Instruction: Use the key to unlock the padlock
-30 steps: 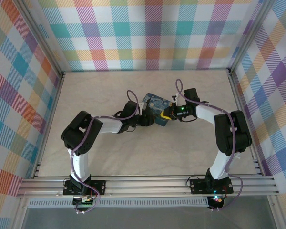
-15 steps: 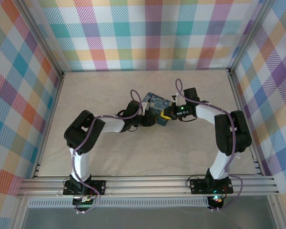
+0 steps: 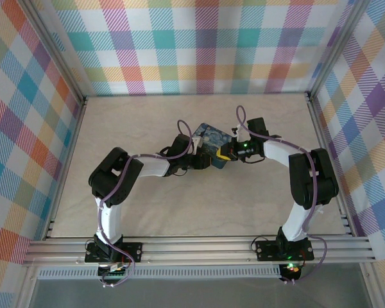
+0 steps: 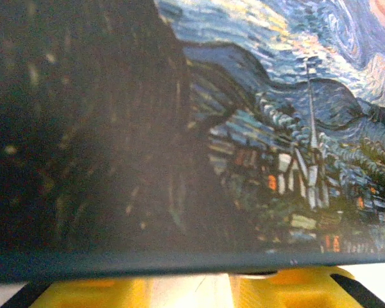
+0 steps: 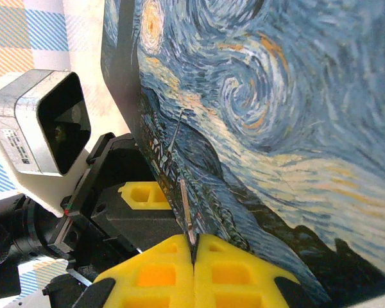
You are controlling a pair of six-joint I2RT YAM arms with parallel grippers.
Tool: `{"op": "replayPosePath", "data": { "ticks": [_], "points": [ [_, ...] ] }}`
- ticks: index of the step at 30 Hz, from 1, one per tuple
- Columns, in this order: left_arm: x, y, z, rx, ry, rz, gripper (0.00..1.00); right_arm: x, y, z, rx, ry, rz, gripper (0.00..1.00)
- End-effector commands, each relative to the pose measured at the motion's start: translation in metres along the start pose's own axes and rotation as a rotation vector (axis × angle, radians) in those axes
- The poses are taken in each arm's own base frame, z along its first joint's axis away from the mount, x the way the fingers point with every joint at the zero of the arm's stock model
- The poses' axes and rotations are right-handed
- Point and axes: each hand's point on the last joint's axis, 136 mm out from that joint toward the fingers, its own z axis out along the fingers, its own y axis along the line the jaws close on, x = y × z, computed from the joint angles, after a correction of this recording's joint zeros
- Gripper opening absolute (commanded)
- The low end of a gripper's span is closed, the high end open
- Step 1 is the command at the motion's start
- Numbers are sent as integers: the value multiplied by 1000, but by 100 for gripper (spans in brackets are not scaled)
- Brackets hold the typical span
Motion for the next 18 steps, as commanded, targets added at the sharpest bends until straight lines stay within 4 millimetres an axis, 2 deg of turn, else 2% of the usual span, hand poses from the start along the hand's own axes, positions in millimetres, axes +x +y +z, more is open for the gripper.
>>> {"op": "replayPosePath", "data": {
  "ticks": [1, 18],
  "points": [
    [-6, -10, 6, 21, -11, -5, 34, 11, -22, 11, 74, 38, 38, 0],
    [-8, -10, 9, 19, -20, -103, 32, 11, -23, 11, 76, 39, 41, 0]
  ]
}}
